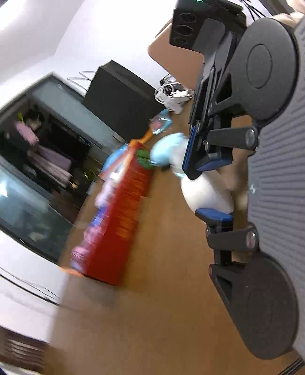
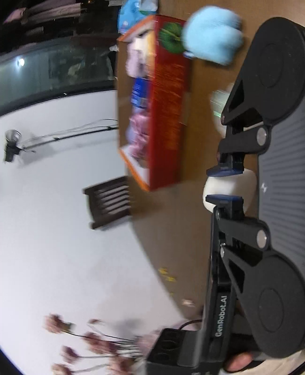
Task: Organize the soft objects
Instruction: 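Return to the table and close both tools on the white cylinder sponge, then carry the white cylinder sponge into the box and lower it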
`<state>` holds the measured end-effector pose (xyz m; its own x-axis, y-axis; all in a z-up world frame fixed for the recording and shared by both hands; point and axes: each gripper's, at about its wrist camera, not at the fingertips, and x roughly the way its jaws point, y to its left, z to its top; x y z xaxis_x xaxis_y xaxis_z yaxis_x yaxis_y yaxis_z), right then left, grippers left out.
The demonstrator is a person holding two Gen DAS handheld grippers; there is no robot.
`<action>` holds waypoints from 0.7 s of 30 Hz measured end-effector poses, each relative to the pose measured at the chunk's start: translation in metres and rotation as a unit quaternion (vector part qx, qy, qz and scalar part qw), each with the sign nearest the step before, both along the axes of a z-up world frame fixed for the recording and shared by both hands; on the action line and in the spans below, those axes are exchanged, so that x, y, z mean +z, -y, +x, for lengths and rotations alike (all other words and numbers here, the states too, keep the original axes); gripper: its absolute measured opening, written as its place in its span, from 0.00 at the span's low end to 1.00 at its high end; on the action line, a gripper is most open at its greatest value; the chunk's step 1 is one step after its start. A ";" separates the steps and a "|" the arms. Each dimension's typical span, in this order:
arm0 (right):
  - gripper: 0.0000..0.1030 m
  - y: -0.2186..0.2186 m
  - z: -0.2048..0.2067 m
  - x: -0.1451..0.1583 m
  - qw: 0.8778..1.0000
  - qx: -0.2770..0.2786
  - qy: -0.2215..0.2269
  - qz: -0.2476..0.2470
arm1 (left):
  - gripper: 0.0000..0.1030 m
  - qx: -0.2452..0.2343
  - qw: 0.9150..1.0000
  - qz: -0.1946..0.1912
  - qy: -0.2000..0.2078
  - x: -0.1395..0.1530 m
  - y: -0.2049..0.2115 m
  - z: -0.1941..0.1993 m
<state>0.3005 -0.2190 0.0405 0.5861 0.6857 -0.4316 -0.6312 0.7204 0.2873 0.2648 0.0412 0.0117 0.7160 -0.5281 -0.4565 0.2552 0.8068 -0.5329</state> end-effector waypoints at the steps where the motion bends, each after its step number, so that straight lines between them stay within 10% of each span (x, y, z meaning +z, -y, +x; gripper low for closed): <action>1: 0.16 -0.001 -0.007 -0.005 1.000 0.000 -0.010 0.004 | 0.35 -0.001 1.000 -0.008 0.001 -0.002 -0.001 -0.010; 10: 0.31 0.025 -0.074 -0.004 0.999 -0.001 -0.039 0.026 | 0.48 -0.016 1.000 -0.014 0.013 0.005 -0.002 -0.056; 21: 0.32 0.028 -0.049 -0.022 0.994 -0.046 -0.093 0.044 | 0.45 -0.012 0.999 -0.024 -0.017 -0.004 0.001 -0.040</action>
<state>0.2512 -0.2466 0.0190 0.5639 0.6727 -0.4791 -0.4945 0.7397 0.4565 0.2250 0.0399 0.0080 0.6868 -0.5671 -0.4547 0.2556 0.7740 -0.5793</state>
